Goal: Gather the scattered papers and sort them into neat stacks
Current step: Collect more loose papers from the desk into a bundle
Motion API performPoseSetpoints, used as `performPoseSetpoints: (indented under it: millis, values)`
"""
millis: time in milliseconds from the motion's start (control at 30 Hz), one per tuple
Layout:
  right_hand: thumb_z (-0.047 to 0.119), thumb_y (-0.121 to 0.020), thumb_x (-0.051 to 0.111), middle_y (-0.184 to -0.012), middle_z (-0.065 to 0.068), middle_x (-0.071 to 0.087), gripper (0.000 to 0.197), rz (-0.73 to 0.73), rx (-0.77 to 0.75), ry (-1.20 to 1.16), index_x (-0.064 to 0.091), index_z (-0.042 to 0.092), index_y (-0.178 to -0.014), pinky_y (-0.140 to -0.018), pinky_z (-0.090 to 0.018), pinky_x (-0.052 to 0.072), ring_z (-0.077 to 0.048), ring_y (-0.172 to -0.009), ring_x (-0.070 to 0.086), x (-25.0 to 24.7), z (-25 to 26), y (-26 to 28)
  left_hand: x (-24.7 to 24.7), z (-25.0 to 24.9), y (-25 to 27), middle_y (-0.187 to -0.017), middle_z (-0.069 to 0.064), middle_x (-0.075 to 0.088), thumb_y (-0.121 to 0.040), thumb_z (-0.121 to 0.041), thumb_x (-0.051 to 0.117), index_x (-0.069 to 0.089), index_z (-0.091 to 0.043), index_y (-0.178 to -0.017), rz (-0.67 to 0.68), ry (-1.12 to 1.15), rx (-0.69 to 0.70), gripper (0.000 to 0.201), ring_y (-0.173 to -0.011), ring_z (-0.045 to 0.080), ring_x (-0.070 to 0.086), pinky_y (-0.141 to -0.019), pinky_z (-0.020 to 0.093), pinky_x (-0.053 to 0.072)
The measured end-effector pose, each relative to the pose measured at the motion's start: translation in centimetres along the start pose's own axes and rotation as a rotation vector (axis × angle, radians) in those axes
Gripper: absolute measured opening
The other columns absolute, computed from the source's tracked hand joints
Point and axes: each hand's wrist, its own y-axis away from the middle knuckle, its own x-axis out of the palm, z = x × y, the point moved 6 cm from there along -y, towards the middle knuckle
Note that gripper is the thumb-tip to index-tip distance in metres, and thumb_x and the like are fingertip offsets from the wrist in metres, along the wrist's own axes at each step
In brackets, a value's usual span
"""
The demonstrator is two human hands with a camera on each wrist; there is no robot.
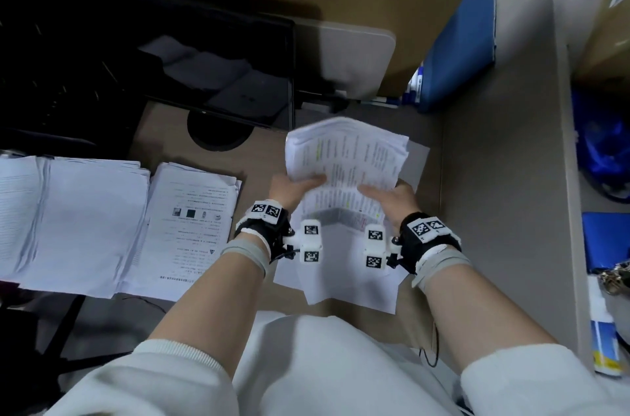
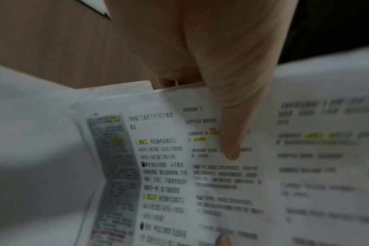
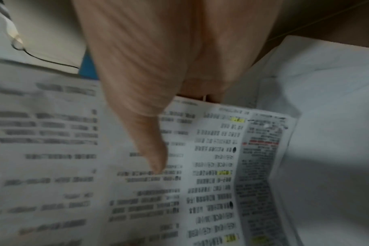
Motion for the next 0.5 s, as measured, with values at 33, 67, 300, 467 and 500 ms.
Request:
performPoseSetpoints:
  millis: [33,67,300,467,500]
  values:
    - [0.017,-0.084,0.078,-0.105,-0.004,0.073,0.022,-0.018,0.010,0.035,0.070,0.007,-0.103,-0.082,-0.028,0.051,-0.018,-0.091,0.069,0.1,-0.8,0.0,0.3,0.8,0.2,-0.100,0.010,0.077,-0.073,-0.025,0.091,0.073,-0.004,-0.103,0.008,-0.007,-0.023,0.041,-0.096,0.027,0.074,-0.088,0.044,0.060]
    - [0.018,-0.087,0.075,-0.105,-0.005,0.072,0.019,-0.053,0.005,0.049,0.070,0.009,-0.102,-0.081,-0.027,0.048,-0.019,-0.090,0.067,0.2,-1.5,0.0,0.5,1.4,0.6,-0.098,0.010,0.076,-0.078,-0.023,0.087,0.073,-0.006,-0.098,0.009,0.006,-0.034,0.030,-0.097,0.028,0.074,-0.087,0.041,0.060]
    - [0.021,-0.090,0.070,-0.089,0.011,0.070,0.005,-0.033,-0.170,0.120,0.069,0.020,-0.095,-0.077,-0.022,0.052,-0.004,-0.082,0.067,1.2,0.1,-1.1,-0.8,2.7,0.9,-0.105,0.005,0.078,-0.072,-0.034,0.091,0.072,-0.010,-0.108,0.022,0.200,-0.048,0.047,-0.096,0.021,0.076,-0.088,0.039,0.060]
    - [0.022,-0.094,0.064,-0.099,0.004,0.070,0.014,0.067,-0.103,0.398,0.070,0.017,-0.106,-0.086,-0.028,0.049,-0.018,-0.092,0.065,2.7,-3.4,-2.6,-1.6,9.8,0.5,-0.111,0.006,0.076,-0.044,-0.065,0.088,0.071,-0.013,-0.111,-0.054,0.099,-0.275,0.087,-0.099,0.026,0.073,-0.094,0.044,0.058]
    - [0.020,-0.095,0.061,-0.104,0.000,0.070,0.019,0.086,-0.064,0.448,0.070,0.014,-0.110,-0.087,-0.029,0.050,-0.021,-0.094,0.065,3.0,-4.3,-2.6,-1.5,11.0,1.2,-0.108,0.007,0.076,-0.049,-0.064,0.087,0.070,-0.011,-0.111,-0.044,0.084,-0.344,0.083,-0.094,0.025,0.073,-0.088,0.040,0.060]
